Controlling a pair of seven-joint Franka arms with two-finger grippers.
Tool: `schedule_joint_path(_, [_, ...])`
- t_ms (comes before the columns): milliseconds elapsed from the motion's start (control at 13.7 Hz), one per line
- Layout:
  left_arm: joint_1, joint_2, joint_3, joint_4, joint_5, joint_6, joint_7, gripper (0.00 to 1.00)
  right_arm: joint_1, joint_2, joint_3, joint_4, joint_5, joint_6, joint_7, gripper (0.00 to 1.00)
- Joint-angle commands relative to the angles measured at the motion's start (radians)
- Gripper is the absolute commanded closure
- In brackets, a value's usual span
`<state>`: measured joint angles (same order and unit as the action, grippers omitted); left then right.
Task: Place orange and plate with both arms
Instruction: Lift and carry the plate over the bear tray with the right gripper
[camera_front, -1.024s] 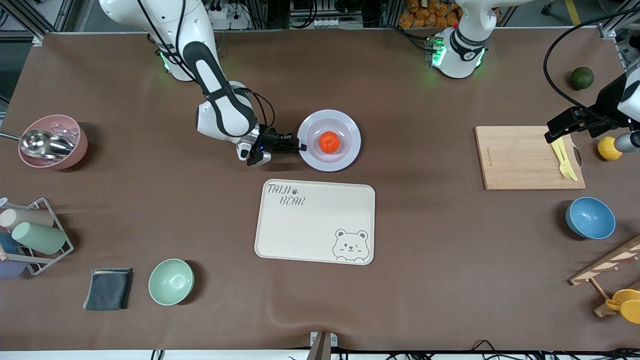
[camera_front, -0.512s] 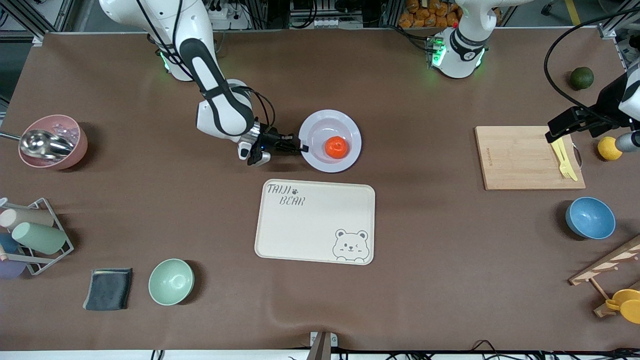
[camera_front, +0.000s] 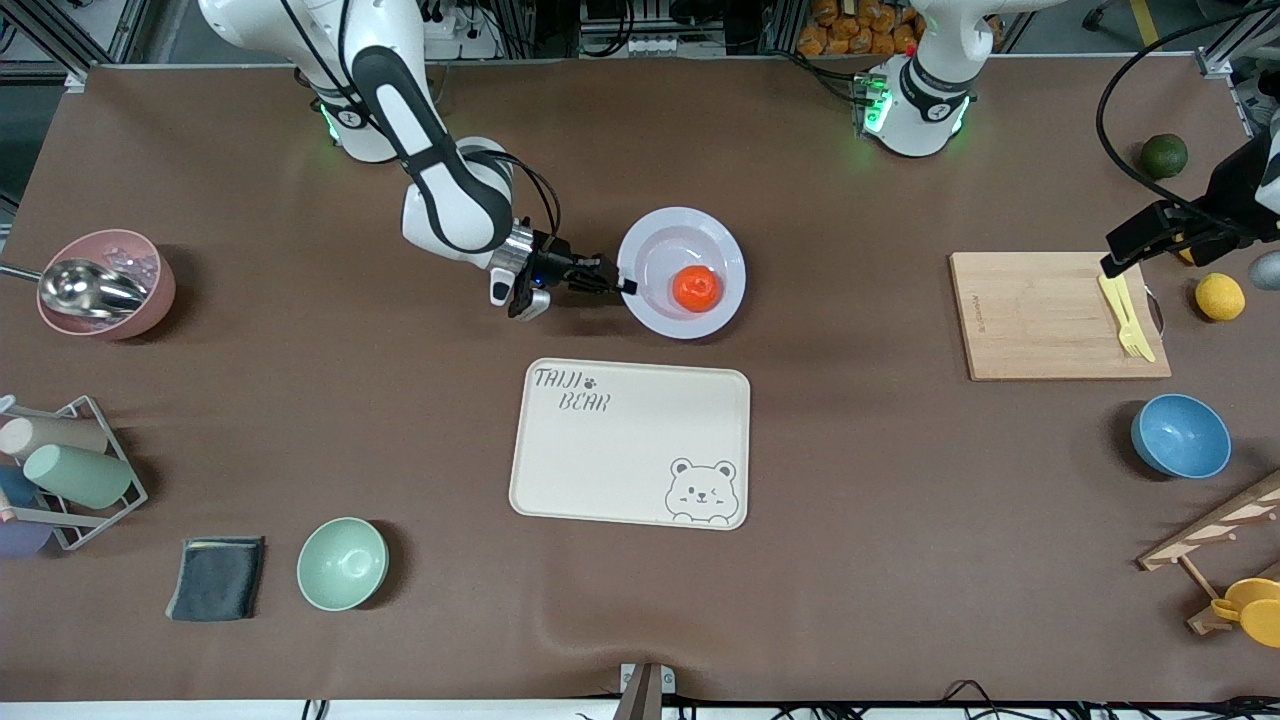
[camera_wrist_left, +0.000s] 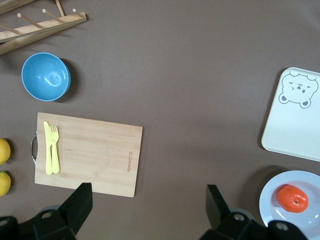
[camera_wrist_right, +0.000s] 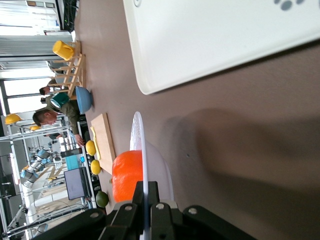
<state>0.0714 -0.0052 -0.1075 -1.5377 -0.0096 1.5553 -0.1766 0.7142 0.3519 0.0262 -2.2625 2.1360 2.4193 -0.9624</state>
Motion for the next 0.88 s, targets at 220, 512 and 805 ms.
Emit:
schedule_joint_path(220, [0.007,-0.01,0.0,0.004,-0.007,-0.018,0.025,0.0,-0.117,-0.025,-0.006,0.032,0.03,-0.032,0.005,1.0])
schedule_joint_path(512, [0.008,-0.01,0.002,0.002,-0.007,-0.018,0.025,0.0,-0.212,0.034,-0.008,0.124,0.022,-0.038,-0.006,1.0])
schedule_joint_path(805, [0.008,-0.012,0.006,0.002,-0.006,-0.02,0.048,0.0,-0.258,0.211,-0.008,0.282,0.021,-0.045,-0.116,1.0])
